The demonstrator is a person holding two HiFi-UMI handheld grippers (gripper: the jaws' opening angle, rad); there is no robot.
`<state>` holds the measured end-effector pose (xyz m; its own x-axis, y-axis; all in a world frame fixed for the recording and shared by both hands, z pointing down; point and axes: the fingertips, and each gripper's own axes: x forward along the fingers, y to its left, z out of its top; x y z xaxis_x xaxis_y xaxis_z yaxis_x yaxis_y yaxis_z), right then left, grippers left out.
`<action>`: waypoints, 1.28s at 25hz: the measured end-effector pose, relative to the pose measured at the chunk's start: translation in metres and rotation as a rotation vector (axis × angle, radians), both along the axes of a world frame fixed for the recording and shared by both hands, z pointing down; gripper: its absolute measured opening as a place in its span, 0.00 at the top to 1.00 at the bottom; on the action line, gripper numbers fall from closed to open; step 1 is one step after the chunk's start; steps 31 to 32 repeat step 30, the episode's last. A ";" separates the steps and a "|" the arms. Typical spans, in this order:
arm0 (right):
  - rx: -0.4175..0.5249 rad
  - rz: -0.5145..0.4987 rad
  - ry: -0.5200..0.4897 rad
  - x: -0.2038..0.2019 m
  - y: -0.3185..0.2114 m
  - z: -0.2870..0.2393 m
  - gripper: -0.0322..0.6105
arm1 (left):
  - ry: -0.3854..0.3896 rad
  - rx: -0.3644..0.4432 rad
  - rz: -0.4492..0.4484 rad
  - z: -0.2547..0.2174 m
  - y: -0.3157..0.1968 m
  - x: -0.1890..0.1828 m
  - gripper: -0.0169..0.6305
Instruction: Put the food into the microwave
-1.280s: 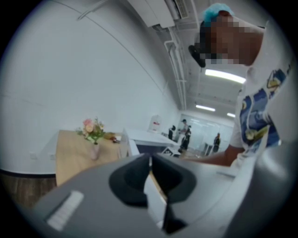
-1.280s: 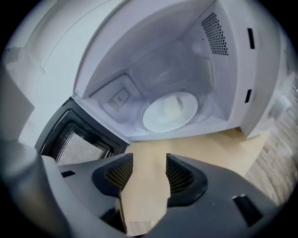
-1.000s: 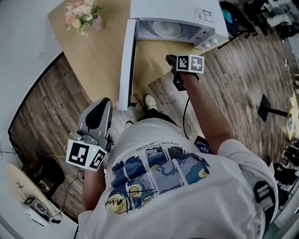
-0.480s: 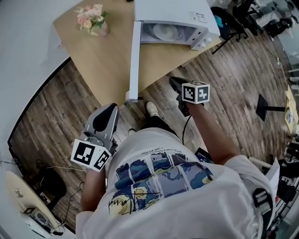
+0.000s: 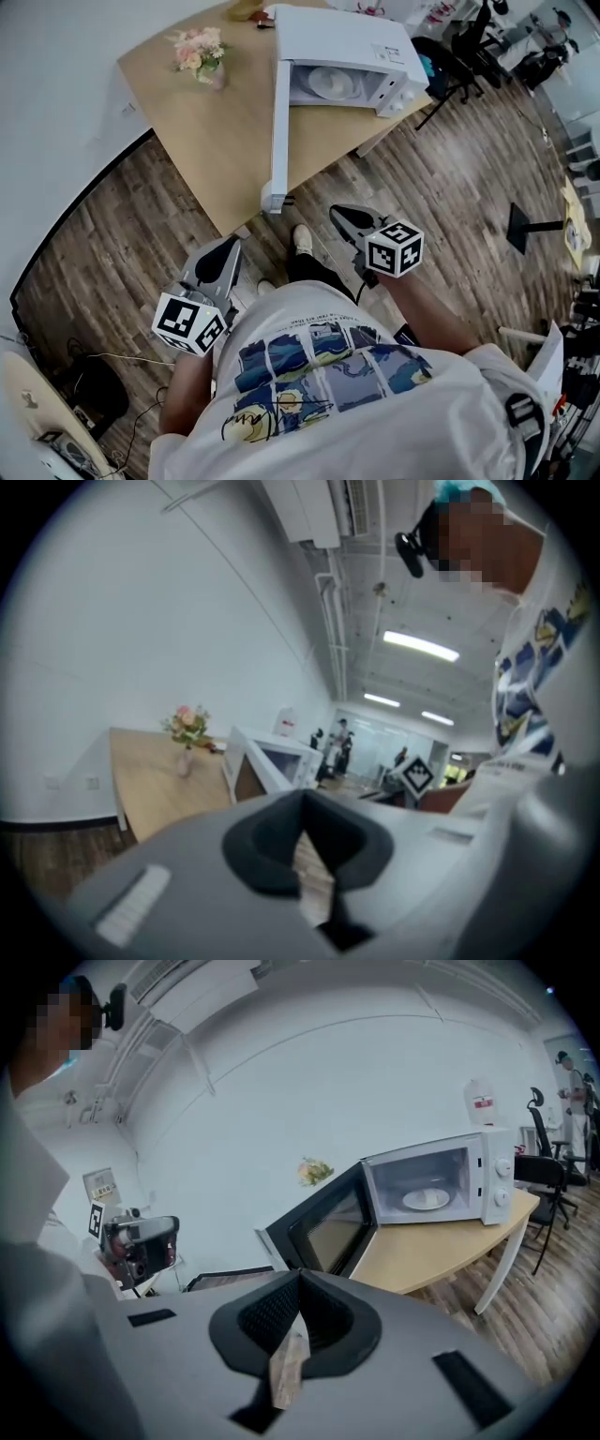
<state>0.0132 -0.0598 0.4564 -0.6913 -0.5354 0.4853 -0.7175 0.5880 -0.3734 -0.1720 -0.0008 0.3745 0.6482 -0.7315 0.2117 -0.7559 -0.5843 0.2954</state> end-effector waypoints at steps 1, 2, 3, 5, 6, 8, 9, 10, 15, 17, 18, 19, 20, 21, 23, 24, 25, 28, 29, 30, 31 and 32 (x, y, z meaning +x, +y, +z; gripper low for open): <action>0.013 -0.015 0.001 -0.004 0.005 -0.005 0.94 | -0.002 -0.005 0.004 0.001 0.002 0.000 0.96; 0.025 -0.027 0.003 -0.008 0.010 -0.009 0.94 | -0.003 -0.009 0.009 0.001 0.003 0.001 0.96; 0.037 -0.037 0.004 -0.011 0.014 -0.014 0.94 | -0.003 -0.011 0.015 0.001 0.004 0.001 0.96; 0.060 -0.048 0.008 -0.016 0.020 -0.023 0.94 | -0.005 -0.009 0.027 0.001 0.007 0.002 0.96; 0.071 -0.050 0.009 -0.018 0.022 -0.027 0.94 | -0.006 -0.006 0.030 0.000 0.008 0.002 0.96; 0.088 -0.052 0.017 -0.021 0.027 -0.032 0.94 | 0.003 -0.004 0.035 -0.001 0.011 0.002 0.96; 0.094 -0.053 0.022 -0.021 0.031 -0.034 0.94 | 0.013 -0.006 0.039 -0.001 0.013 0.002 0.96; 0.100 -0.056 0.027 -0.022 0.034 -0.037 0.94 | 0.022 -0.008 0.043 0.000 0.015 0.004 0.96; 0.111 -0.081 0.055 -0.019 0.049 -0.043 0.94 | 0.058 -0.029 0.068 0.012 0.022 0.012 0.96; 0.113 -0.093 0.064 -0.017 0.052 -0.043 0.94 | 0.059 -0.034 0.071 0.014 0.023 0.016 0.96; 0.116 -0.098 0.065 -0.015 0.052 -0.044 0.94 | 0.056 -0.032 0.071 0.014 0.024 0.018 0.96; 0.120 -0.103 0.063 -0.012 0.051 -0.045 0.94 | 0.052 -0.029 0.072 0.013 0.024 0.022 0.96; 0.125 -0.107 0.059 -0.009 0.050 -0.046 0.94 | 0.048 -0.024 0.073 0.012 0.024 0.027 0.96; 0.131 -0.109 0.052 -0.005 0.048 -0.048 0.94 | 0.043 -0.018 0.076 0.010 0.024 0.033 0.96; 0.143 -0.109 0.036 0.008 0.044 -0.052 0.94 | 0.031 -0.003 0.092 0.005 0.022 0.051 0.96; 0.149 -0.109 0.029 0.016 0.042 -0.055 0.94 | 0.026 0.006 0.104 0.001 0.021 0.063 0.96; 0.156 -0.110 0.025 0.025 0.040 -0.056 0.94 | 0.022 0.017 0.119 -0.003 0.019 0.077 0.96; 0.173 -0.117 0.018 0.060 0.034 -0.061 0.94 | 0.014 0.040 0.153 -0.010 0.012 0.125 0.96; 0.177 -0.119 0.017 0.073 0.032 -0.063 0.94 | 0.012 0.045 0.160 -0.012 0.009 0.141 0.96; 0.182 -0.120 0.015 0.086 0.029 -0.065 0.94 | 0.010 0.049 0.167 -0.013 0.006 0.159 0.96; 0.182 -0.120 0.015 0.086 0.029 -0.065 0.94 | 0.010 0.049 0.167 -0.013 0.006 0.159 0.96; 0.182 -0.120 0.015 0.086 0.029 -0.065 0.94 | 0.010 0.049 0.167 -0.013 0.006 0.159 0.96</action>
